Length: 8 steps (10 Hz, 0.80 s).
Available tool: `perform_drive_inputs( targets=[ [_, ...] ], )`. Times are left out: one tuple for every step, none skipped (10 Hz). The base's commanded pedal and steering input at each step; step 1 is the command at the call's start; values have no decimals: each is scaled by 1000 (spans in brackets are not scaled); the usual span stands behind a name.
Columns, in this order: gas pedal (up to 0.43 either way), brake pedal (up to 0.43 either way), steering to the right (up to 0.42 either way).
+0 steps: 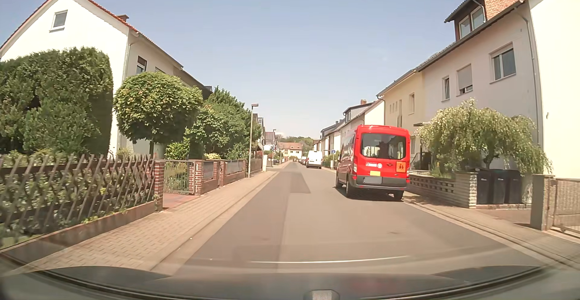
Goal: Follow the waypoints while adhering to traffic rules and regulations
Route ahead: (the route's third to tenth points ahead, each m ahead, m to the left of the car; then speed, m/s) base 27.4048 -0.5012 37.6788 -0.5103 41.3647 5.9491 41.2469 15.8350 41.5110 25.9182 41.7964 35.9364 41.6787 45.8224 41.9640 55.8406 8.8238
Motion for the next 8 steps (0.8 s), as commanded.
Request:
perform_drive_inputs(
  targets=[
    [0, 0, -10],
    [0, 0, -10],
    [0, 0, -10],
    [0, 0, -8],
    [0, 0, -6],
    [0, 0, -6],
    [0, 0, -6],
    [0, 0, -5]
  ],
)
